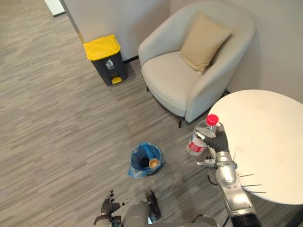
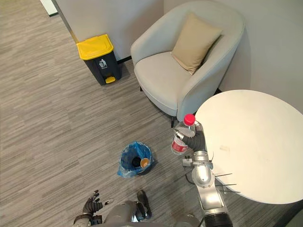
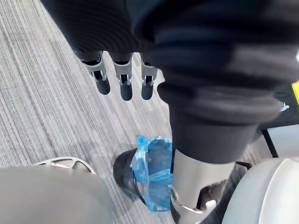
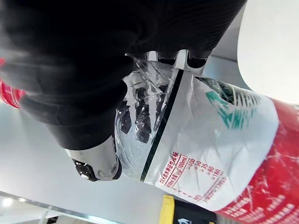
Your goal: Gather rubbish on tea table into small bin, then transfer packed bag to large trash can.
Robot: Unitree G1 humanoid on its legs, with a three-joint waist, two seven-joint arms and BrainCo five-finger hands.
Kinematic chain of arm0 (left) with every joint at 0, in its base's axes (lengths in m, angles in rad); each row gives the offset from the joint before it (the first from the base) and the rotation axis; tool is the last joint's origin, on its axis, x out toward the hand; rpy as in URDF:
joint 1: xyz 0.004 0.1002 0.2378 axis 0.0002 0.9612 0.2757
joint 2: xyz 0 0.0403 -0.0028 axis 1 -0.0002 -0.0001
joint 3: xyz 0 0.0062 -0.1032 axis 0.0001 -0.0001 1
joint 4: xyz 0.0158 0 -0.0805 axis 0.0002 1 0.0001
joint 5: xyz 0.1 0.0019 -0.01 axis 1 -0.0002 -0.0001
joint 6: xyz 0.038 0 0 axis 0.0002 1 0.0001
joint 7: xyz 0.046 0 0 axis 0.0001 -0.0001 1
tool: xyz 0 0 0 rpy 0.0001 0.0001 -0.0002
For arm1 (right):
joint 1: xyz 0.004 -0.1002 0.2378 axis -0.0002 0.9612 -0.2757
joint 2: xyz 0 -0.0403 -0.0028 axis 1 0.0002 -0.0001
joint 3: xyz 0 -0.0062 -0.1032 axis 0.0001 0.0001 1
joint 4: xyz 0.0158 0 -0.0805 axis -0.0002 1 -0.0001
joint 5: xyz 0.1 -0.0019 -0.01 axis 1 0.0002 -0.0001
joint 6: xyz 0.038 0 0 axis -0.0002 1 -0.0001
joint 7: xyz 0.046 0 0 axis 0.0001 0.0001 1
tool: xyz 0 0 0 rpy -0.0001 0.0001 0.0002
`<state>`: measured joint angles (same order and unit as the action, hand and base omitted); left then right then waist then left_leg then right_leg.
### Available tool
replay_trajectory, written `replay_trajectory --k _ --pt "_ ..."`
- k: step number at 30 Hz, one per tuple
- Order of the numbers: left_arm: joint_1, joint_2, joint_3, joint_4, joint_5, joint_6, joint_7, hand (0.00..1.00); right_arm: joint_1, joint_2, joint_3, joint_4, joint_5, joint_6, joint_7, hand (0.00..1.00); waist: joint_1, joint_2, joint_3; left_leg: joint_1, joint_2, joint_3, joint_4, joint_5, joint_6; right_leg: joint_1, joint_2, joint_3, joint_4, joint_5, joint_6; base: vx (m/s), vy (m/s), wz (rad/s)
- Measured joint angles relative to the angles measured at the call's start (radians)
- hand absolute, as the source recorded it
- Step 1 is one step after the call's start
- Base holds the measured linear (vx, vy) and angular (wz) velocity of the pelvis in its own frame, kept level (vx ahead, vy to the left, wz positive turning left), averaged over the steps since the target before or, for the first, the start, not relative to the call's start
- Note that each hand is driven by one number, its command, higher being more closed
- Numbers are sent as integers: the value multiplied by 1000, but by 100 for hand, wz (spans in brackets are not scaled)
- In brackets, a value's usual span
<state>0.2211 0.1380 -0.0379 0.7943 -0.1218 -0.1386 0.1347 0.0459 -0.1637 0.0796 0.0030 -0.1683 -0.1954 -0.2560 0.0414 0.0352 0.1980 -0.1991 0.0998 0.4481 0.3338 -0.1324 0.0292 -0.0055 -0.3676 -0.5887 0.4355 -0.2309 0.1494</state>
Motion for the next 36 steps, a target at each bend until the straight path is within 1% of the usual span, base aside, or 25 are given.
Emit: replay_trajectory --k 1,2,3,4,5,6,7,8,9,10,11,12,13,14,17,19,22,25,26,27,28,30,33,34,36 --pt "0 9 0 0 10 3 0 0 -1 -3 -1 7 0 8 1 100 -6 -8 8 -16 -10 -18 42 -33 9 -52 -28 79 117 3 -52 31 111 32" --pt "0 14 0 0 18 4 0 0 -1 -9 -1 20 1 10 5 100 -25 -10 17 -19 -17 -40 55 -46 18 -135 -30 195 248 36 -137 57 131 47" --pt "0 17 -1 0 19 4 0 0 1 -8 0 25 1 11 9 100 -32 -6 25 -17 -19 -60 56 -48 17 -159 -16 250 283 21 -129 86 103 69" --pt "-4 17 -1 -2 19 4 0 0 3 -10 1 24 1 11 19 100 -49 -4 37 -15 -21 -97 50 -48 17 -192 41 330 279 -22 -93 92 55 61" --pt "-5 17 -1 -2 19 4 0 0 2 -11 3 23 1 11 22 100 -54 -3 40 -15 -23 -111 46 -47 17 -207 65 351 266 -35 -87 88 22 74" --pt "-6 18 -1 0 18 4 0 0 2 -19 11 21 3 10 30 100 -55 3 46 -12 -44 -156 25 -42 9 -251 118 417 201 -43 -84 72 12 58" --pt "-8 18 -1 0 18 4 0 0 3 -24 11 19 4 9 39 100 -55 1 46 -8 -52 -170 16 -40 6 -264 139 442 167 -42 -81 130 -15 94" --pt "-8 21 -2 1 20 2 -1 0 14 -36 11 9 11 9 48 100 -58 3 48 -9 -78 -201 7 -33 -5 -278 178 505 92 -27 -63 158 -73 121" --pt "-10 24 -2 11 23 -2 -2 0 33 -45 9 -9 12 7 55 100 -70 -5 52 -27 -108 -240 20 -30 -12 -284 189 542 37 0 -61 144 -109 146" --pt "-14 22 -2 18 27 -3 -2 0 42 -51 8 -15 13 6 59 100 -85 -5 54 -41 -121 -269 35 -33 -11 -282 192 557 46 35 -62 137 -157 160" --pt "-25 11 -3 33 29 -2 -2 0 52 -75 9 -17 24 5 67 100 -85 17 64 -77 -125 -312 58 -35 -16 -291 187 528 66 31 -60 109 -132 110" --pt "-26 8 -2 32 29 -3 -2 0 49 -84 8 -17 29 6 68 100 -73 28 63 -96 -124 -319 62 -32 -20 -305 186 516 68 28 -65 161 -162 101" --pt "-30 -2 0 35 29 -1 -1 0 37 -95 11 -17 46 5 85 100 -62 51 68 -139 -122 -346 63 -12 -37 -331 185 479 71 26 -70 160 -161 83" --pt "-40 -8 2 36 28 -1 -1 0 23 -100 13 -14 53 6 89 100 -59 51 94 -153 -117 -333 56 20 -50 -336 172 438 79 20 -82 152 -168 94" --pt "-53 -7 8 21 19 -3 1 0 0 -122 24 8 62 6 97 100 -50 43 140 -154 -103 -292 50 43 -50 -333 157 383 133 -3 -113 62 -149 76" --pt "-57 -2 9 17 15 -8 5 0 -66 -139 59 61 61 5 103 100 -48 33 158 -166 -102 -274 47 49 -50 -356 146 373 176 -26 -119 -3 -104 30" --pt "-89 0 6 20 15 -10 12 0 -158 -139 94 107 54 5 93 100 -32 41 183 -213 -101 -254 55 66 -52 -417 135 374 216 -34 -124 -61 -66 5" --pt "-137 -2 10 22 -7 -18 32 0 -279 -137 146 207 38 7 56 100 -25 50 216 -321 -81 -248 133 61 -46 -509 132 369 272 -41 -134 -168 -54 10" --pt "-161 -5 10 22 -19 -25 43 0 -318 -137 165 236 38 8 40 100 -24 57 229 -383 -62 -236 192 40 -38 -558 132 365 314 -51 -132 -270 -45 18" --pt "-191 -4 14 22 -28 -27 48 0 -352 -127 172 257 35 9 29 100 -23 59 237 -458 -49 -227 260 4 -19 -619 126 365 369 -84 -134 -289 -42 20" --pt "-208 -5 17 22 -35 -27 48 0 -366 -124 173 264 28 10 18 100 -20 60 239 -495 -44 -226 293 -8 -17 -652 120 365 397 -96 -137 -274 -39 20" --pt "-285 -18 53 21 -45 -34 67 0 -455 -121 166 283 -4 23 -22 100 -6 75 268 -653 -22 -224 409 -24 5 -795 114 375 496 -114 -133 -268 -17 13" --pt "-352 -21 82 9 -47 -36 76 0 -540 -128 144 286 -13 36 -61 100 6 80 298 -785 9 -189 472 -33 19 -929 99 382 569 -123 -132 -220 -20 25" --pt "-376 -15 99 -2 -63 -35 89 0 -596 -128 123 286 -29 47 -88 100 18 78 316 -841 36 -138 490 -33 20 -1002 82 392 592 -126 -139 -159 -58 22" --pt "-379 -25 126 -32 -71 -36 103 0 -643 -140 117 286 -30 51 -113 100 40 83 327 -905 81 -116 556 -43 21 -1071 82 397 638 -125 -144 -100 -42 4"
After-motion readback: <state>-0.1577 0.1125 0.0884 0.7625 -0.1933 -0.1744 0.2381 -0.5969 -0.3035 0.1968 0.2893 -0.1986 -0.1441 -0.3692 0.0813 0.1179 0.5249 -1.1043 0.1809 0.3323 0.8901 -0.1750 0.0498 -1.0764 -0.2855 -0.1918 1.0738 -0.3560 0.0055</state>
